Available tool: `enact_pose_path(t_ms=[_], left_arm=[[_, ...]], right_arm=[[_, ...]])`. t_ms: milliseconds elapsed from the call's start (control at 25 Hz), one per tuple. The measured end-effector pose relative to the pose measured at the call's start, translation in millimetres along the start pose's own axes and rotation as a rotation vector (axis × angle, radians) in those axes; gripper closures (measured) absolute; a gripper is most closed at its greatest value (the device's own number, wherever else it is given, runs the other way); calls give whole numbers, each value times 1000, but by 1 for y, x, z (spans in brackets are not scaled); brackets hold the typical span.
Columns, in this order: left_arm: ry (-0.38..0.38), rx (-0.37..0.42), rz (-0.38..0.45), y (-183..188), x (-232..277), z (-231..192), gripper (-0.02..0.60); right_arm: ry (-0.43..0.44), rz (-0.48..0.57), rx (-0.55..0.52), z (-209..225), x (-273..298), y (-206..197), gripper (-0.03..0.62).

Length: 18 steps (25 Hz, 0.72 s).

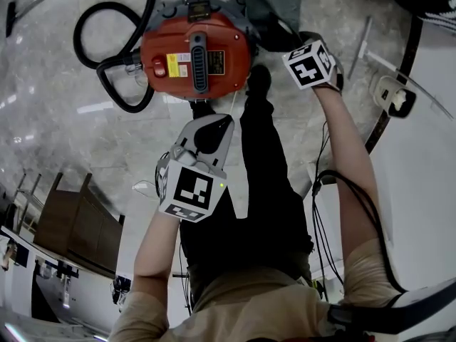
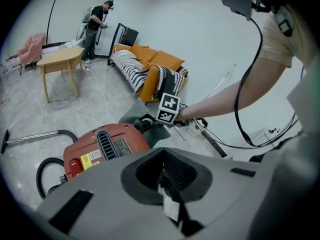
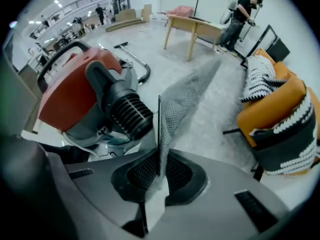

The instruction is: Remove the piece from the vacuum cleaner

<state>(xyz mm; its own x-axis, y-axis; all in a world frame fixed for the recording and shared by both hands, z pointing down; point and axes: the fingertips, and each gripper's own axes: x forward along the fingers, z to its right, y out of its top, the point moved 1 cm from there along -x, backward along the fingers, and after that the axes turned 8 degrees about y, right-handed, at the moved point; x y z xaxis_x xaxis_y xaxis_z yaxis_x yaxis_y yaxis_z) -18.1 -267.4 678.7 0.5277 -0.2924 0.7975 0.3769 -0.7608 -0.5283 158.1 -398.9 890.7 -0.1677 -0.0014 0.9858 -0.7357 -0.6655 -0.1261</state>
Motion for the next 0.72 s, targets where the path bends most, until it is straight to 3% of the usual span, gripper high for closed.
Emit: enact_pose_path(t_ms=[120,360,600,720], left_arm=[[-4,-4,1,-1,0,0,577],[-14,-6,-6,2,5,1,577],[-1,-6,-9,3,4,-2,577],[-4,-7,-15,-1,2,-1,577]], right_arm=[[24,-5,80,16,-2,-10,566],[116,42,104,2,-1,-6,566],[217,69,288,1,4,-7,565],[242,94,438,12,2,-21,565]])
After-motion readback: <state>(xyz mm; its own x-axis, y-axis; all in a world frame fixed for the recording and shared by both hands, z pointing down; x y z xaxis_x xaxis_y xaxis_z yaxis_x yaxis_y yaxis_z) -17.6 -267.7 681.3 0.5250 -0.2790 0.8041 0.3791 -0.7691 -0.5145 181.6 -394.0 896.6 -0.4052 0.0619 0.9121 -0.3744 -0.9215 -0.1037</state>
